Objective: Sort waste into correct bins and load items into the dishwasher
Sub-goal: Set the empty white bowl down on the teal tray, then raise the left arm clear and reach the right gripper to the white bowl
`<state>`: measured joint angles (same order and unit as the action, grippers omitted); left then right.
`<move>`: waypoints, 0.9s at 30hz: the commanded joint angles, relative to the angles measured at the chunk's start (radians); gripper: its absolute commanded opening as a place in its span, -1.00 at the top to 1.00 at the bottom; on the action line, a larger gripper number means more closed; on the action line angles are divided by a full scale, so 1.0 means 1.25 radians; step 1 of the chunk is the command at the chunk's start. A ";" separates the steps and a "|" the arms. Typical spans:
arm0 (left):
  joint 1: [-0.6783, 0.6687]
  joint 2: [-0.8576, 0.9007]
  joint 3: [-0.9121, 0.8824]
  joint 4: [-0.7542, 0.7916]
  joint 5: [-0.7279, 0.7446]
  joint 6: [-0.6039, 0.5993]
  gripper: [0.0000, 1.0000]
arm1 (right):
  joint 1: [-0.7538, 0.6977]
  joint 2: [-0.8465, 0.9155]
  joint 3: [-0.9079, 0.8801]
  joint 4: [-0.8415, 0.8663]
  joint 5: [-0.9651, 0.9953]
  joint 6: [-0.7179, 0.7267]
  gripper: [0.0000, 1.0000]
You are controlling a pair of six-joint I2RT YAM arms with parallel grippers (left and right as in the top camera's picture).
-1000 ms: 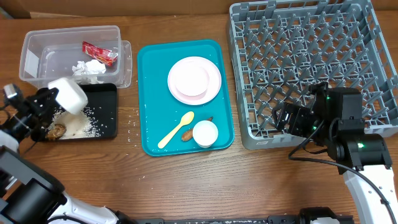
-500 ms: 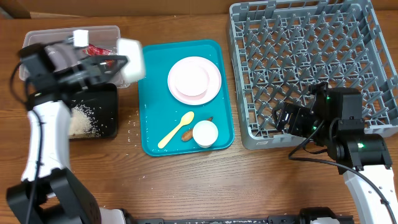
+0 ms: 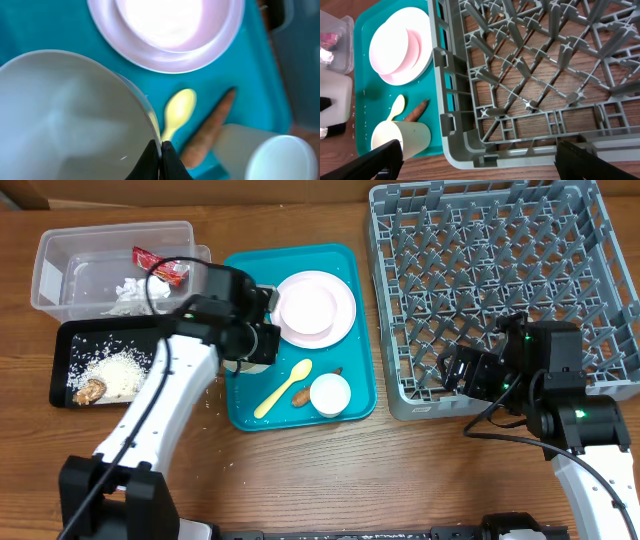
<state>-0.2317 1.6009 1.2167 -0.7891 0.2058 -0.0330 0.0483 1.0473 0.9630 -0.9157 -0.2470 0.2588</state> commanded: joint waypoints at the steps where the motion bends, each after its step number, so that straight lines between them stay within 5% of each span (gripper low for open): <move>1: -0.040 0.023 -0.004 0.003 -0.221 0.051 0.92 | 0.005 -0.003 0.020 0.003 -0.001 0.003 -1.00; 16: -0.041 0.186 -0.004 0.049 -0.090 0.051 0.92 | 0.005 -0.003 0.020 0.026 -0.056 0.003 -1.00; 18: -0.041 0.185 -0.003 0.049 -0.080 0.051 0.79 | 0.008 -0.003 0.021 0.044 -0.060 0.005 -1.00; 23: -0.039 0.183 0.036 0.002 -0.081 0.047 0.07 | 0.034 -0.003 0.064 0.073 -0.073 0.027 -0.96; 27: -0.029 0.183 0.145 -0.098 -0.081 0.037 -0.03 | 0.088 0.006 0.130 0.095 -0.073 0.028 -0.86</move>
<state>-0.2848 1.8248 1.2789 -0.8726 0.0860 0.0257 0.1112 1.0523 1.0389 -0.8227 -0.3199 0.2852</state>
